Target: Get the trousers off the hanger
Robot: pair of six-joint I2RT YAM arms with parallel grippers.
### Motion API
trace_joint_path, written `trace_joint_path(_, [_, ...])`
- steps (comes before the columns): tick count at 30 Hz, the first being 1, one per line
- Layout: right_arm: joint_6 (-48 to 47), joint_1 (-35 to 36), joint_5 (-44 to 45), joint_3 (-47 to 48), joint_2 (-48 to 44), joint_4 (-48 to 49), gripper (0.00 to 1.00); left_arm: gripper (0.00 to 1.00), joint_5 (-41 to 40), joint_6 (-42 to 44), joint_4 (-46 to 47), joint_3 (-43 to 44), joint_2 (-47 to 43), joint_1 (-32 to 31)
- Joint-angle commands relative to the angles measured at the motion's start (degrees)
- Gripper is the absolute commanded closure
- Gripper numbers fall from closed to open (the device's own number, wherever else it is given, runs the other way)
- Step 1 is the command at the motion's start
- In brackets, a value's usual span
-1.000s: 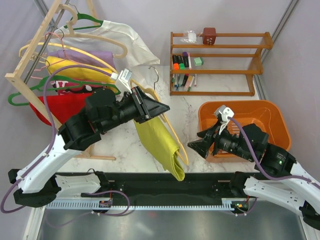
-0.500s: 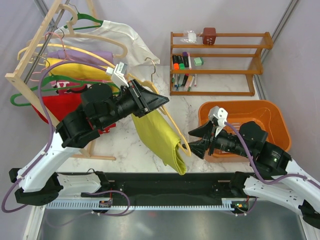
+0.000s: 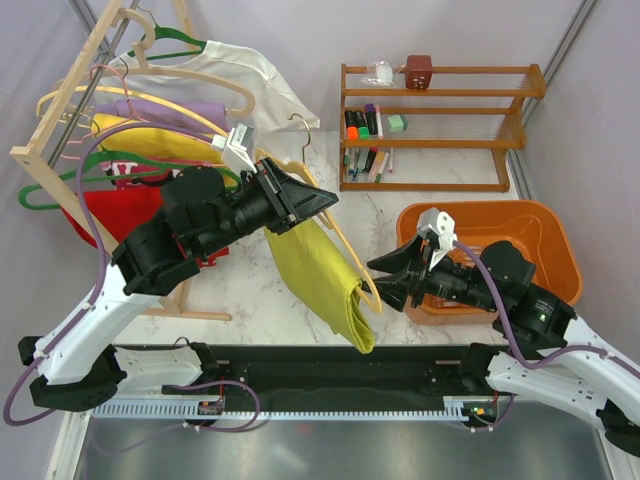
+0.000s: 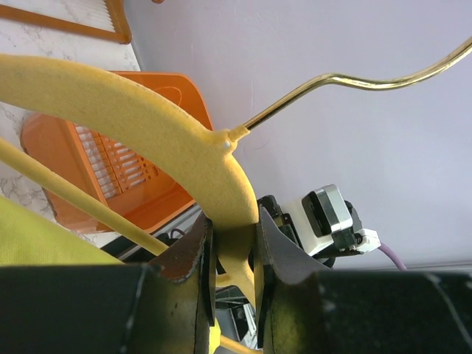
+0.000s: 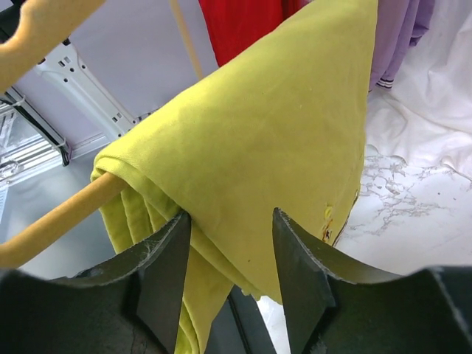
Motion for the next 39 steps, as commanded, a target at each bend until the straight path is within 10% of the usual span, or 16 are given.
trace_joint_path(1, [1.5,0.2,-1.2,0.8,-1.9,1.2,0.43,0.98,-0.8,-2.1,10.5,4.4,-1.4,0.1])
trace_joint_path(12, [1.6,0.2,-3.5,0.5,-4.5,-4.7,0.43,0.98,-2.5,-2.2,11.0,4.3,-1.4,0.1])
trace_joint_path(39, [2.9,0.1,5.5,-5.9,1.6,16.8,0.55,0.98,-0.1,-6.7,14.8,-0.6,-1.8,0.1])
